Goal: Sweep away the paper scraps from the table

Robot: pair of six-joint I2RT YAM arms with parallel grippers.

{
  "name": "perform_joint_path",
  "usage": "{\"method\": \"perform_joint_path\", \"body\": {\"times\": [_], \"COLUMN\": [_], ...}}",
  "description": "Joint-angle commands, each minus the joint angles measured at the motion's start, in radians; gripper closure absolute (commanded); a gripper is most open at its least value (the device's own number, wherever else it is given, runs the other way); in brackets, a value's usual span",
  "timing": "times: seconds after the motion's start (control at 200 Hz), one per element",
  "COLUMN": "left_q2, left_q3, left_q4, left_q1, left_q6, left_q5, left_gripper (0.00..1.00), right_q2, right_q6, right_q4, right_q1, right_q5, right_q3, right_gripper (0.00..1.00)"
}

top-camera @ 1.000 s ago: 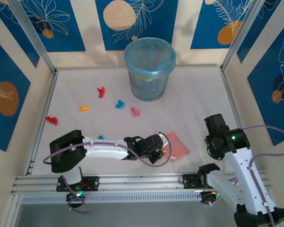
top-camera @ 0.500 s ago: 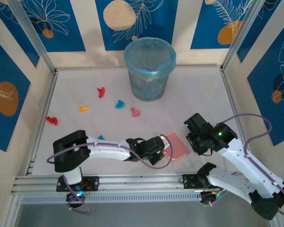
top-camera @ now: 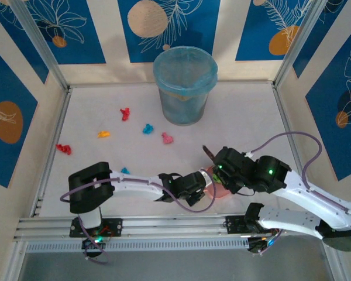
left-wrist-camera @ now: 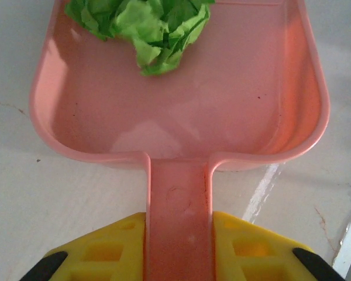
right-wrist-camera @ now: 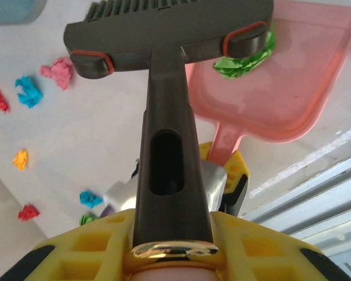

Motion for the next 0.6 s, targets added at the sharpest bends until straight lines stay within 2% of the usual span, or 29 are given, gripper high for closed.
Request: {"method": "perform_joint_path", "body": {"times": [0.0,0.07,0.245,0.41,0.485,0.595], "left_q2": [0.008,0.002,-0.019,-0.030,-0.026,-0.032], "left_q3": [-0.018,-0.021,-0.047,-0.065,-0.066,-0.078], "left_q4": [-0.031,-0.025,0.008,0.034,0.038,0.053], "left_q1": [-0.008,-0.009,-0.008,-0.008,-0.008,-0.008], "left_q6": [0.022,0.022,0.023,0.022,0.021,0.017], "left_q5": [-0.050,-0.061,-0.084,-0.097,-0.098,-0.098], "left_gripper": [1.00,1.00,1.00,1.00,1.00,1.00], "right_q2": [-0.017,-0.021,-0.076,-0.187,-0.240,-0.301], "right_q6": [0.125,0.164,0.174,0.007,-0.011,-0.137], "right_q4": [-0.090,-0.158,-0.236,-0.184,-0.189,-0.178], "right_q1": [0.118,0.160,0.170,0.156,0.131,0.079], "right_q5": [0.167,0.220,0.316,0.452,0.474,0.508], "right_q3": [0.075,0.097,0.084,0.026,-0.008,-0.036], "right_gripper": [1.00,1.00,1.00,1.00,1.00,1.00]}}
